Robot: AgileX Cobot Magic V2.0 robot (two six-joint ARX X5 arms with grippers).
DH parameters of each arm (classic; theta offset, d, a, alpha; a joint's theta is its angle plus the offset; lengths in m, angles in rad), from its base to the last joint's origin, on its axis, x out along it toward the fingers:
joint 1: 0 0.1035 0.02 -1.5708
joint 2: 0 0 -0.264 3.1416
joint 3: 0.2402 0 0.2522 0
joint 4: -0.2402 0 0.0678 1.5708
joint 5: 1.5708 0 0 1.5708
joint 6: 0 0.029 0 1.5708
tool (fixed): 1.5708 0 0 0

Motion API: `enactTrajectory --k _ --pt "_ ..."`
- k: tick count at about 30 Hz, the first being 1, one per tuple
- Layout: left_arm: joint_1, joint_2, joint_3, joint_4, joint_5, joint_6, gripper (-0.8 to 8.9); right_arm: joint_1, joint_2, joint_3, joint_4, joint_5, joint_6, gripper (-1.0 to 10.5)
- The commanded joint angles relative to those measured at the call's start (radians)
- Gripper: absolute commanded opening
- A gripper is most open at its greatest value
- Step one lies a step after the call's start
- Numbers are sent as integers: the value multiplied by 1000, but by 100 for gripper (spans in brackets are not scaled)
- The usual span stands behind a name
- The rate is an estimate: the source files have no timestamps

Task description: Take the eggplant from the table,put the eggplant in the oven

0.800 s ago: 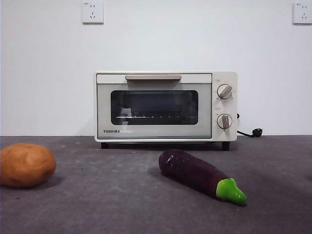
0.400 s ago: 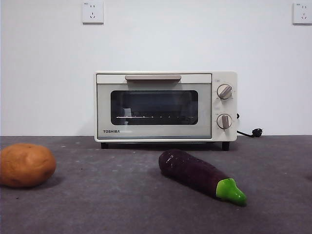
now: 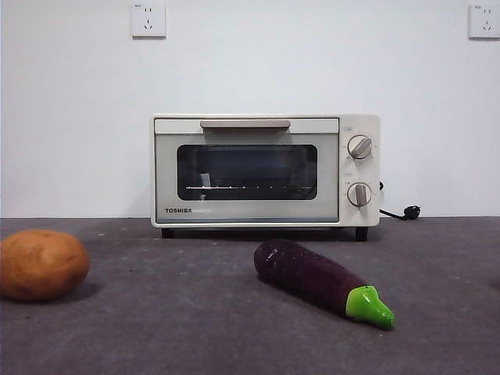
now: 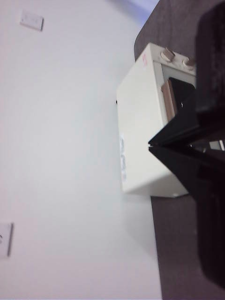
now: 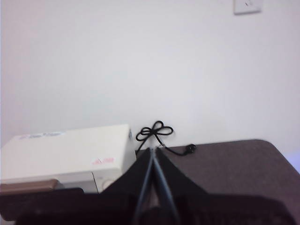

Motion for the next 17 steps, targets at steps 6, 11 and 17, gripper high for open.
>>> enactTrajectory --k 6,11,17 --pt "-74 160 300 -79 2 67 -6 2 213 358 -76 -48 -18 -8" --pt "-97 254 480 -120 2 67 -6 2 330 561 -108 -83 -16 -8" --pt "-111 364 692 -190 3 67 -6 2 428 743 -129 -87 -6 -8"
